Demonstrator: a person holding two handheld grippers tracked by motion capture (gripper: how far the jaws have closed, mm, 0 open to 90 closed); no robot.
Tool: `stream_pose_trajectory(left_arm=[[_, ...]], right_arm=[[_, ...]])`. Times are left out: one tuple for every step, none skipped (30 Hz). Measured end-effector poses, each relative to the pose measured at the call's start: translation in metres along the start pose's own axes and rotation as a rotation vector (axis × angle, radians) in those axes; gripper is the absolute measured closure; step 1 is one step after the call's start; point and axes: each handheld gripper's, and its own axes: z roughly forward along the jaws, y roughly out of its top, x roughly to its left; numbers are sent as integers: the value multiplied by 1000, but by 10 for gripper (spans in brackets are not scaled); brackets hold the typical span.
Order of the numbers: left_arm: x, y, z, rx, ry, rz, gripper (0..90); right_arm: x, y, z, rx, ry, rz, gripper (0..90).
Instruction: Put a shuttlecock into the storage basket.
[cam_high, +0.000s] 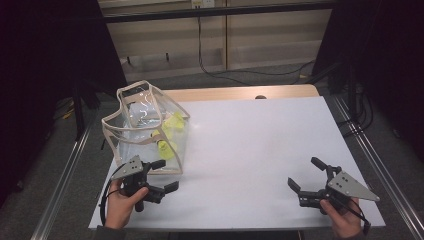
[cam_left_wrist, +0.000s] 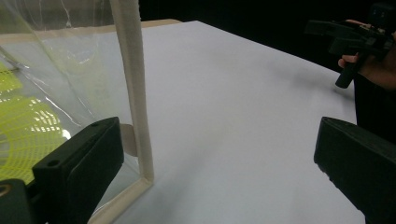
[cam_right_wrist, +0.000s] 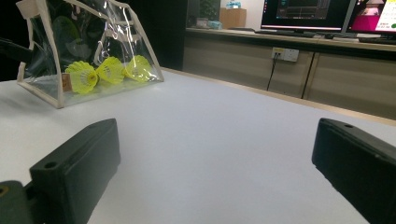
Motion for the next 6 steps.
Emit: stream_pose_trajectory(left_arm=[[0,0,0,-4,-1,-4,15],[0,0,0,-5,0,-4,15],[0,0,-1,-6,1,-1,15],[0,-1,-1,-6,7,-3,15],[0,-1,-1,-11,3,-5,15],[0,-1,-1,-11,3,-5,15]], right_arm=[[0,0,0,0,1,2,11],[0,0,0,0,2,3,11],[0,0,0,0,1,0,11],[0,0,1,-2,0,0,11],[0,0,1,-1,0,0,11],[0,0,1,-2,0,0,11]])
